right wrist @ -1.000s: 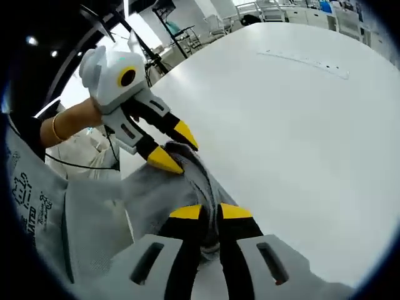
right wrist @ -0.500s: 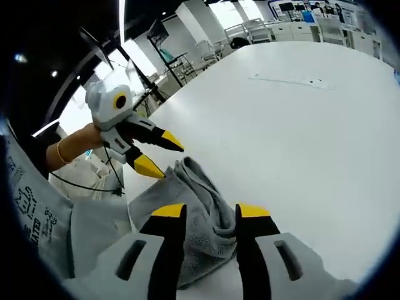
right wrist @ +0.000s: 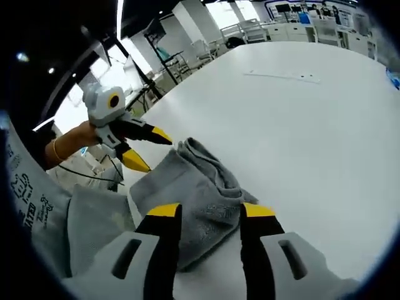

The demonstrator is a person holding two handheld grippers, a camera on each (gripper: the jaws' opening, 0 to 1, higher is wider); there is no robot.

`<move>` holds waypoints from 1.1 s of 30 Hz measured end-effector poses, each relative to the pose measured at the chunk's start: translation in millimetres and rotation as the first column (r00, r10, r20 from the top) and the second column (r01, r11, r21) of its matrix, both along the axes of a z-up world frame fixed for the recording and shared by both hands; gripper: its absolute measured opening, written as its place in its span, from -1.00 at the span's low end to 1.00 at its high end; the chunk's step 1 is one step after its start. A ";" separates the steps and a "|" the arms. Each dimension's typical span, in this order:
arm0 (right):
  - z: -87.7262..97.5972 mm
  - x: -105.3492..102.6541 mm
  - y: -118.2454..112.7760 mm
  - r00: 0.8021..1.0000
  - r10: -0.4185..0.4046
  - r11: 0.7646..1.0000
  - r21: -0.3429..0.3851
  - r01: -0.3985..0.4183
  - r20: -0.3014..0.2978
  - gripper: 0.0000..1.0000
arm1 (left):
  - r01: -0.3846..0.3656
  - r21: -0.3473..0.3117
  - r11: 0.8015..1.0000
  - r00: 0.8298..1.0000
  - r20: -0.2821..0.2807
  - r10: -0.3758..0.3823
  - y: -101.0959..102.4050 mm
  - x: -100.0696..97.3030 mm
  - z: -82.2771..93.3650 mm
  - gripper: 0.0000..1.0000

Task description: Fold the towel on the table until its edges align and the towel forms a compact rectangular stack.

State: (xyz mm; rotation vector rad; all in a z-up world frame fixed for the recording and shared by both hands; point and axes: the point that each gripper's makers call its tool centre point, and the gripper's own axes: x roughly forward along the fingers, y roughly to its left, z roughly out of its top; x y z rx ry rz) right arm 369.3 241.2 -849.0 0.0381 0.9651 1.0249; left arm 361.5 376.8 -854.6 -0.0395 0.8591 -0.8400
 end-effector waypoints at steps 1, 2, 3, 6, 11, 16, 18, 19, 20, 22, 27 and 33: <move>0.7 -3.2 -0.4 1.000 -0.001 1.000 0.005 0.001 0.000 -0.26 | -0.004 -0.002 1.000 1.000 -0.005 0.004 1.2 -3.8 -1.9 0.01; 1.0 -8.3 -1.1 1.000 -0.001 1.000 0.009 0.001 -0.004 -0.25 | -0.007 -0.003 1.000 1.000 -0.010 0.007 2.5 -7.8 -3.8 0.01; 1.3 -11.1 -1.6 1.000 0.000 1.000 0.009 0.000 -0.004 -0.25 | -0.013 -0.001 1.000 1.000 -0.019 0.013 4.8 -13.1 -6.4 0.01; 0.0 -21.8 -3.6 1.000 0.012 1.000 0.002 -0.012 -0.015 -0.27 | -0.029 0.001 1.000 0.999 -0.037 0.029 9.8 -24.5 -10.3 0.00; -6.4 -37.4 -5.0 1.000 0.011 1.000 -0.005 -0.011 -0.030 -0.27 | -0.050 -0.008 0.999 0.997 -0.062 0.049 14.6 -39.9 -15.6 -0.01; -11.4 -51.7 -3.0 0.999 0.022 1.000 -0.001 -0.022 -0.047 -0.31 | -0.060 -0.013 0.998 0.995 -0.082 0.059 15.4 -48.7 -19.3 -0.09; -14.2 -56.5 -3.2 0.998 0.023 1.000 -0.002 -0.023 -0.055 -0.31 | -0.062 -0.039 0.997 0.993 -0.100 0.058 14.1 -52.5 -21.0 -0.28; -15.4 -57.9 -3.6 0.998 0.023 1.000 -0.005 -0.023 -0.056 -0.32 | -0.075 -0.048 0.996 0.990 -0.122 0.069 14.1 -54.8 -22.2 -0.39; -17.3 -59.4 -4.5 0.998 0.021 1.000 -0.009 -0.021 -0.059 -0.33 | -0.096 -0.064 0.993 0.986 -0.144 0.086 13.7 -56.7 -23.3 -0.40; -18.5 -61.7 -5.2 0.998 0.011 1.000 -0.010 -0.012 -0.065 -0.34 | -0.116 -0.077 0.990 0.983 -0.155 0.103 14.3 -57.8 -25.1 -0.40; -24.7 -77.2 -2.4 0.996 0.041 0.999 -0.018 -0.043 -0.082 -0.48 | -0.091 -0.078 0.993 0.980 -0.186 0.075 10.1 -67.8 -29.6 -0.42; -28.6 -82.8 -1.2 0.996 0.022 1.000 -0.012 -0.024 -0.090 -0.65 | -0.098 -0.079 0.992 0.977 -0.196 0.081 10.0 -71.8 -32.9 -0.48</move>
